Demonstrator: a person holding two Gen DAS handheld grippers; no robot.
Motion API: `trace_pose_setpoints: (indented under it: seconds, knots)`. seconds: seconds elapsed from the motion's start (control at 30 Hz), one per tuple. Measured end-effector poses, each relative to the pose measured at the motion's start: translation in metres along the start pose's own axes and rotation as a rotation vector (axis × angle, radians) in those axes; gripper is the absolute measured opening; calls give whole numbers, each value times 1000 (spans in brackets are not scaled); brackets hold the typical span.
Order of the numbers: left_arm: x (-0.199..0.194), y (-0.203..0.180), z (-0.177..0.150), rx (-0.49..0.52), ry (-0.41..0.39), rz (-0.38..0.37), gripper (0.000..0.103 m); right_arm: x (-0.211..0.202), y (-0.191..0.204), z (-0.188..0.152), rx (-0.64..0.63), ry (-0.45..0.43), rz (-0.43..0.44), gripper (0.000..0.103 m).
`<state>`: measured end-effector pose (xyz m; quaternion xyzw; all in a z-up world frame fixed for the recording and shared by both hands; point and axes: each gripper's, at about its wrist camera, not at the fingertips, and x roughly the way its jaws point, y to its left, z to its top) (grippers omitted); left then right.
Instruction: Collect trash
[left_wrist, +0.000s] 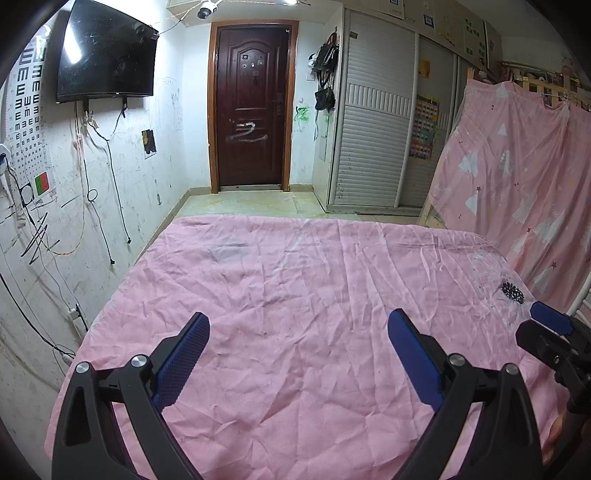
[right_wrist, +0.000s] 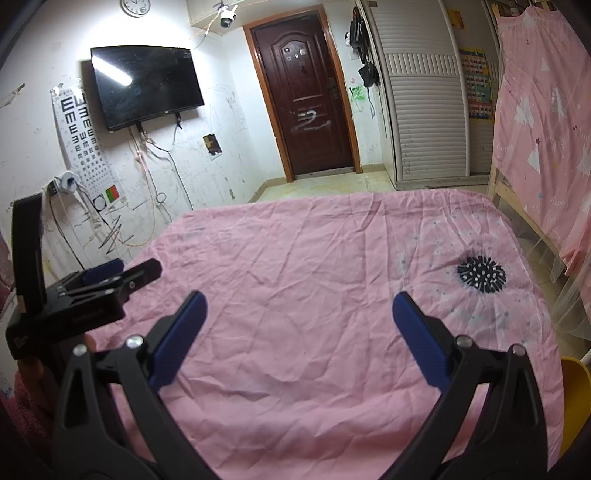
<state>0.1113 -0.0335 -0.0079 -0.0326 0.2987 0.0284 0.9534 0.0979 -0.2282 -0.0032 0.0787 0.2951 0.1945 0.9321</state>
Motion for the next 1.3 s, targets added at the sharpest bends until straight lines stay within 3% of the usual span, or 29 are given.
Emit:
trace_pose_setpoints:
  seconds: [1.3]
  knots:
    - [-1, 0, -1, 11, 2, -3, 90, 0, 0, 1, 1, 1, 0, 97]
